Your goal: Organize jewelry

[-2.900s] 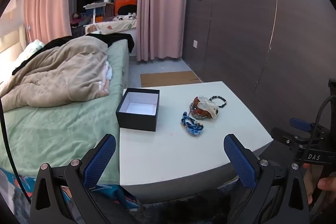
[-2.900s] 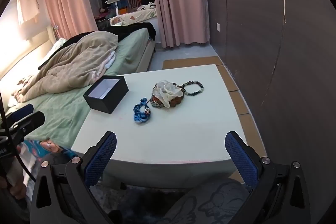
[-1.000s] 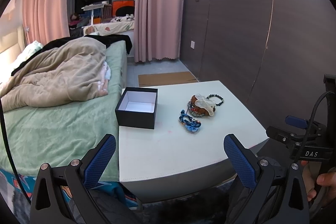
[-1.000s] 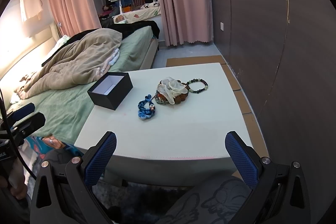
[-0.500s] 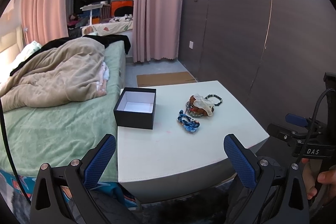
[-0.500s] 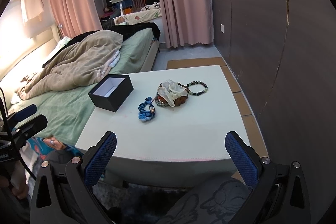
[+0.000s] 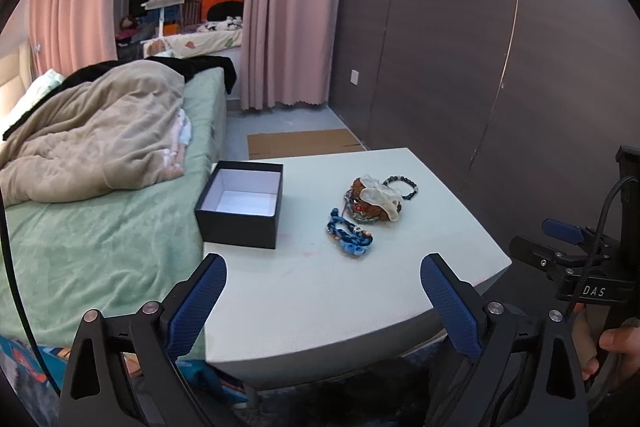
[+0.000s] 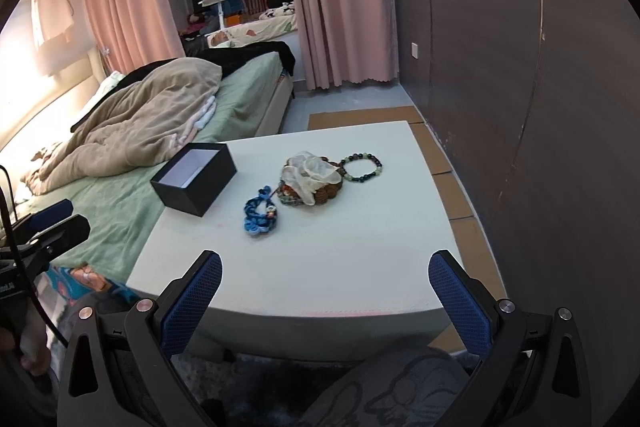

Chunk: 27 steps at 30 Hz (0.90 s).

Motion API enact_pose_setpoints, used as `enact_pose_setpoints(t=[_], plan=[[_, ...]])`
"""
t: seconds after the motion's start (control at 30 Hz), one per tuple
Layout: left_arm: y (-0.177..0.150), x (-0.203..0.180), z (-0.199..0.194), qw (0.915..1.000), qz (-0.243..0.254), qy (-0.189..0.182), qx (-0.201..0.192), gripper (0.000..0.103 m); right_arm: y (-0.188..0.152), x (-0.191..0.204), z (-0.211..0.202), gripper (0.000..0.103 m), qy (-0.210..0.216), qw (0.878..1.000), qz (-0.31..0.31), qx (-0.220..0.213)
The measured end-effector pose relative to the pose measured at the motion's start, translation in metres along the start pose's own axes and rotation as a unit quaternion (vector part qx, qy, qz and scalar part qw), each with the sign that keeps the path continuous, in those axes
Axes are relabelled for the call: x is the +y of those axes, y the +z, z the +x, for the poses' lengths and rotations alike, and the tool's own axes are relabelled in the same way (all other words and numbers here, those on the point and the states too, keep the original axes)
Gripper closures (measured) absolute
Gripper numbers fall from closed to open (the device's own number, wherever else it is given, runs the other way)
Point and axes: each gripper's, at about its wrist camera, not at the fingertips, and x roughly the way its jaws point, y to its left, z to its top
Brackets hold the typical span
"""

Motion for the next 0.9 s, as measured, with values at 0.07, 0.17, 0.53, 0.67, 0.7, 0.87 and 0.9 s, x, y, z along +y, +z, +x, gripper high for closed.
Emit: enact_pose_setpoints(t=[0.07,0.17,0.53,0.67,0.7,0.87,0.9], plan=[[0.002,-0.001,0.008,1.0000,0.000,-0.005,0.004,0.006,0.001,-0.007,0.006,0.000,-0.001,1.000,0.006,0.004],[0.006,-0.003,0.023,0.9998,0.003,-0.012,0.013,0.009,0.003,-0.017,0.013,0.002,0.000,1.000,0.016,0.005],[0.014,-0.010,0.092,0.9952,-0.003,-0.045,0.087,0.036,0.007,-0.045,0.049,0.022,0.023,0.998,0.044,0.033],[0.016,-0.010,0.117,0.9919,-0.012,-0.048,0.117,0.046,0.009,-0.053,0.064,0.025,0.033,0.997,0.053,0.044],[0.017,-0.010,0.124,0.9909,-0.015,-0.047,0.125,0.049,0.009,-0.055,0.065,0.028,0.036,0.997,0.054,0.046],[0.018,-0.012,0.156,0.9857,-0.019,-0.045,0.161,0.060,0.014,-0.061,0.081,0.029,0.053,0.995,0.065,0.060],[0.018,-0.012,0.162,0.9846,-0.022,-0.046,0.168,0.061,0.015,-0.063,0.083,0.029,0.056,0.994,0.066,0.062]])
